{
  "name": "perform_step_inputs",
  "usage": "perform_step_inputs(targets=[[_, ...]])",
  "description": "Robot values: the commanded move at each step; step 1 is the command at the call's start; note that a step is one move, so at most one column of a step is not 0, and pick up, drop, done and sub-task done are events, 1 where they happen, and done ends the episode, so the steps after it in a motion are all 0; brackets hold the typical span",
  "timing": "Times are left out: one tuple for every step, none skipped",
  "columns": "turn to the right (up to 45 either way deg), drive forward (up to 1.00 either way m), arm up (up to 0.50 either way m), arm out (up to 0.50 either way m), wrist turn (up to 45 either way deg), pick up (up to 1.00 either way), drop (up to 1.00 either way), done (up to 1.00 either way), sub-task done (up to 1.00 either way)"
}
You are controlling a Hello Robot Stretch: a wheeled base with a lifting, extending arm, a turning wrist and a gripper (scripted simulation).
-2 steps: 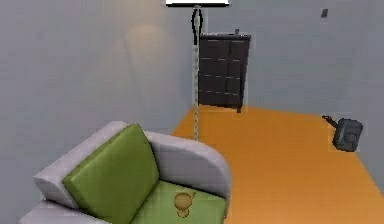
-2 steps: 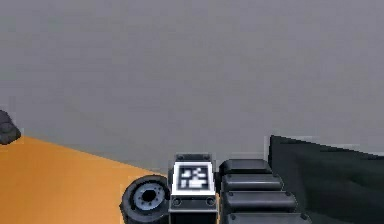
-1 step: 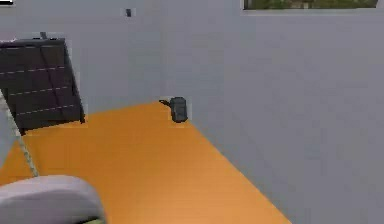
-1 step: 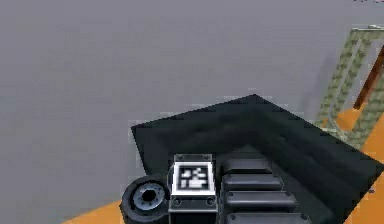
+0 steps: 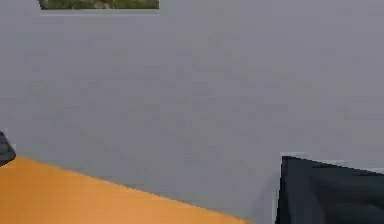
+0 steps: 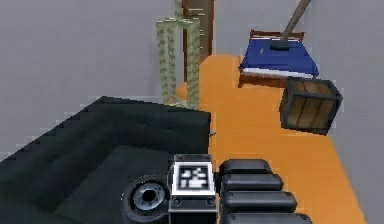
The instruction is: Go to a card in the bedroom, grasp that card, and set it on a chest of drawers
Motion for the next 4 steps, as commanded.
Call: perform_step_inputs(targets=[[-24.0, 0.00, 0.00, 0.00, 0.0, 0.00, 0.00, 0.00, 0.00], [0.0, 0.20, 0.00, 0.00, 0.0, 0.00, 0.00, 0.00, 0.00], [-42.0, 0.00, 0.00, 0.00, 0.0, 0.00, 0.00, 0.00, 0.00], [0.0, 1.00, 0.00, 0.00, 0.0, 0.00, 0.00, 0.00, 0.00]])
